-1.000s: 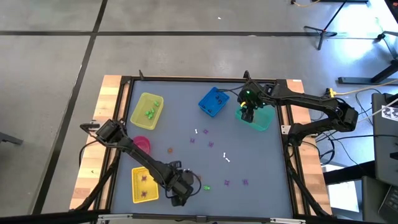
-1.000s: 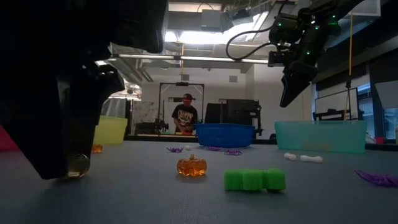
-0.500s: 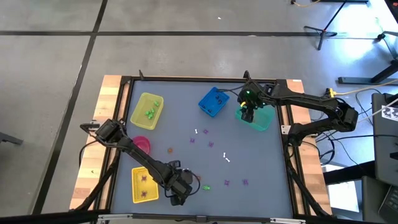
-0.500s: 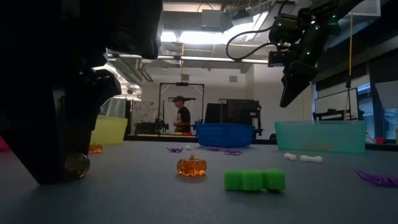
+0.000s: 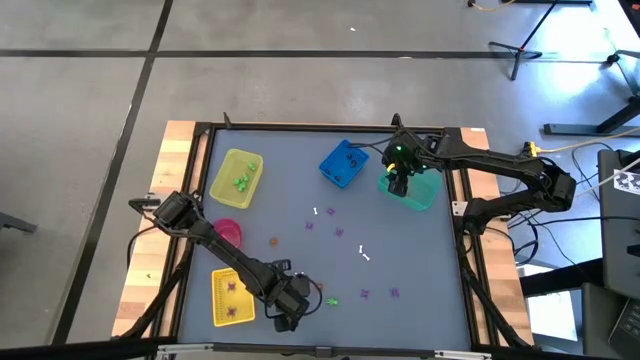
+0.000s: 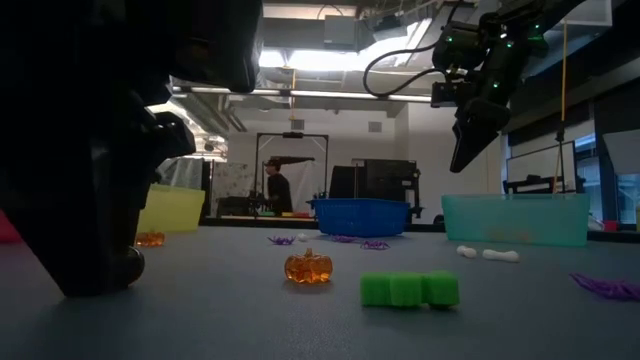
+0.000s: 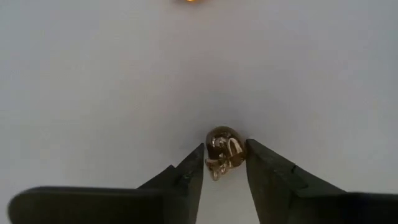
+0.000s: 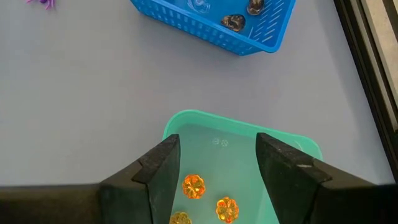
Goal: Sort Halloween decoration
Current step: Put the black skull toy into the blue basket
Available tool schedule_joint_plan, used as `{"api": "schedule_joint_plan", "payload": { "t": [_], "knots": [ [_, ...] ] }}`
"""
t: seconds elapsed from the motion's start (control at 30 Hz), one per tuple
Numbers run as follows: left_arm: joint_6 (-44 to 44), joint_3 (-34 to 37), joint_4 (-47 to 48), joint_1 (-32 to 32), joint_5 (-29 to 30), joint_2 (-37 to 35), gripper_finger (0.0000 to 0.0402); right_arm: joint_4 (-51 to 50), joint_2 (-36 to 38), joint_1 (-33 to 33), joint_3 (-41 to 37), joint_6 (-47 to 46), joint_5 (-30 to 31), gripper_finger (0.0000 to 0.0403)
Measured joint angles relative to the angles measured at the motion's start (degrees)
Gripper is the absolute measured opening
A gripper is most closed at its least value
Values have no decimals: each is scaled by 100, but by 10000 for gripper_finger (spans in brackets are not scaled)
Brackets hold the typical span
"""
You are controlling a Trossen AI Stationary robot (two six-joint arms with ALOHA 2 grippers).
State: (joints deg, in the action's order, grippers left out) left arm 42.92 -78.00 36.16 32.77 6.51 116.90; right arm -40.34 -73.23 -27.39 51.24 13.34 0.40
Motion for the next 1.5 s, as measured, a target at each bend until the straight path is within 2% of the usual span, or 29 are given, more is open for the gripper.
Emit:
{"api": "schedule_joint_plan", "payload": {
  "t": [0.27, 0.77, 1.1, 1.5],
  "knots": [
    [4, 0, 11, 0, 7, 0, 73, 0, 0, 0, 0, -2, 0, 209],
    [-58, -191, 133, -176, 40, -12, 70, 0, 0, 1, 0, -1, 0, 209],
    [-1178, -637, 178, -967, 75, -17, 70, -2, 0, 0, 0, 0, 0, 209],
    [-3412, -1230, 133, -2658, 825, -26, 70, -2, 0, 0, 0, -2, 0, 209]
  ]
}}
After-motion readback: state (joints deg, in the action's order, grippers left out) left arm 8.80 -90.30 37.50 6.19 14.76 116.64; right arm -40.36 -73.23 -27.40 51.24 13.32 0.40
